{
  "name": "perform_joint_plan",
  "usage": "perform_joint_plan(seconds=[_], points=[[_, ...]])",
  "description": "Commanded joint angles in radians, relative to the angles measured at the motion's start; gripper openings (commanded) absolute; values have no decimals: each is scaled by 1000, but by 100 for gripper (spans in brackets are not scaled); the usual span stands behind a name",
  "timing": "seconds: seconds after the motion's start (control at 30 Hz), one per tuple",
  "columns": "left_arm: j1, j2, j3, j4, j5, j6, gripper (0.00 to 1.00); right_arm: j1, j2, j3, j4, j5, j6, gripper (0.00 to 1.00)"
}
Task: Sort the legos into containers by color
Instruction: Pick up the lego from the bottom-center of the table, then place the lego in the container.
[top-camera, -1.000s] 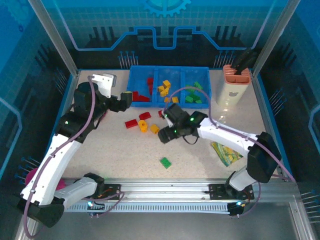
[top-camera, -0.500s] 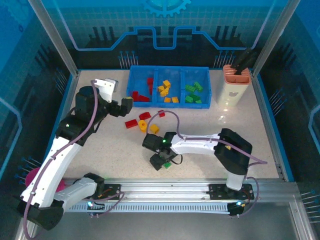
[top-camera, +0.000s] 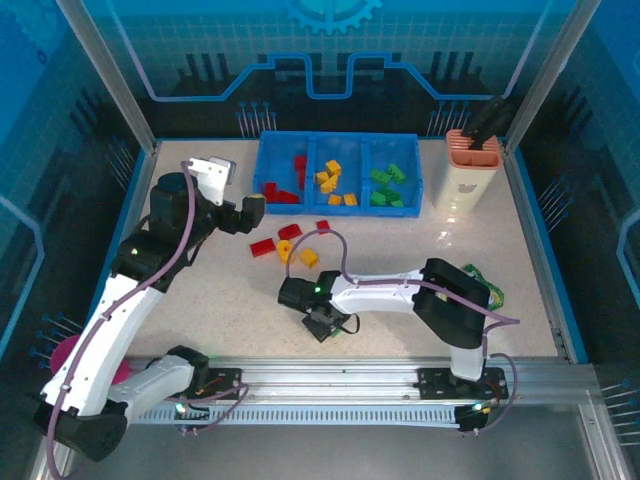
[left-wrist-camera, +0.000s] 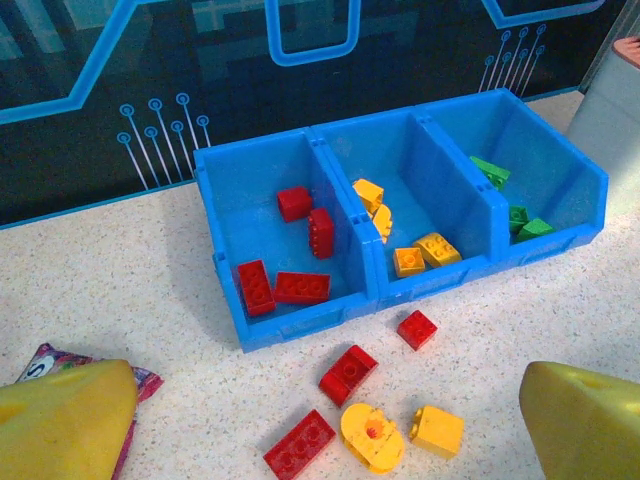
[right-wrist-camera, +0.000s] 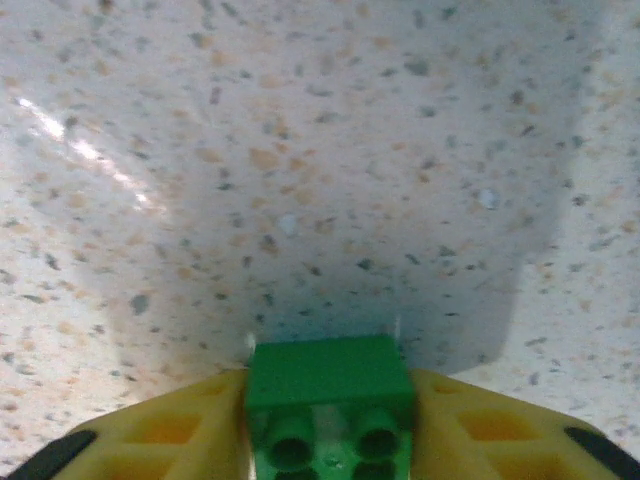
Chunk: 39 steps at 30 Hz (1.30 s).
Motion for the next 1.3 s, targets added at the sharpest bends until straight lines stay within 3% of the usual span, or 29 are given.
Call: perform_joint_plan(seconds=[0.0,0.17,0.27,0.43,0.6,0.8,1.27], points=[[10,-2,-2,6,-10,37,99,22,33,-15,-92,35,6,33],[11,31,55,-55,-60,65,99,10,-50,-61,-138,59,32,28],[13,36,51,-41,-64,75,99,-52,-127,-80,-155,88,8,28],[14,19,9,49,-76,73,99,-281,-270,-64,-120,171,-101,28],[19,46,22,72,-100,86,99,-552,-340,-53,61,191,-247,28],[20,72,48,47,-117,73,99,-775,-271,72,175,122,-393,28],[23,111,67,41,-130,52,99,-919,8,385,251,35,-507,28]])
